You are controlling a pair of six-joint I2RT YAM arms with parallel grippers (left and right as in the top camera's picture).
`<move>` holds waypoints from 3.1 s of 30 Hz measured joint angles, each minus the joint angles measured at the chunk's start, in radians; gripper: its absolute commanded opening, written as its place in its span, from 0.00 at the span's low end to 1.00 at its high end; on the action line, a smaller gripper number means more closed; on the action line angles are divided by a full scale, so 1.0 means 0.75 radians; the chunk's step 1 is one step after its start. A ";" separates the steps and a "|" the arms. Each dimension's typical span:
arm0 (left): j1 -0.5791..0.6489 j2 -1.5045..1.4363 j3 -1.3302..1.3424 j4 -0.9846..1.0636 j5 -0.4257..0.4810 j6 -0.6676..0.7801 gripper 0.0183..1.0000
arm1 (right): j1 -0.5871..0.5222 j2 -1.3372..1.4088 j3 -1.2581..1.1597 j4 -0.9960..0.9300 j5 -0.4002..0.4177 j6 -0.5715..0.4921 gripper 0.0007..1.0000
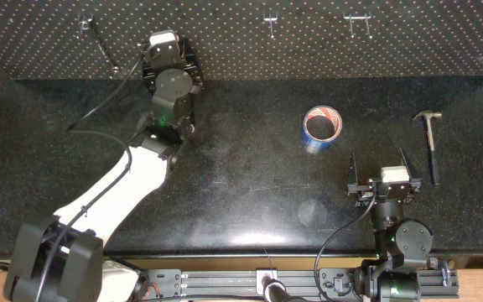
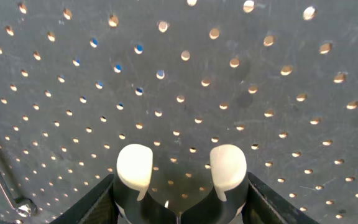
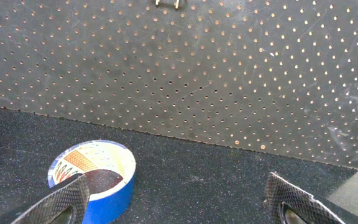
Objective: Place Tools Onto Pegboard
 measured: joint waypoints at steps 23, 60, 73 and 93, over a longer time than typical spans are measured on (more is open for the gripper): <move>0.113 -0.328 0.006 -0.514 0.132 -0.108 1.00 | 0.000 -0.001 0.001 -0.002 0.000 0.000 0.93; 0.286 -2.056 -1.144 -0.689 0.614 0.200 1.00 | 0.000 0.000 0.001 -0.003 0.020 0.014 0.93; 0.284 -2.060 -1.151 -0.679 0.615 0.200 1.00 | 0.183 1.771 1.643 -1.021 -0.370 0.374 0.93; 0.283 -2.060 -1.151 -0.679 0.614 0.200 1.00 | 0.368 2.719 2.112 -1.406 -0.115 0.797 0.80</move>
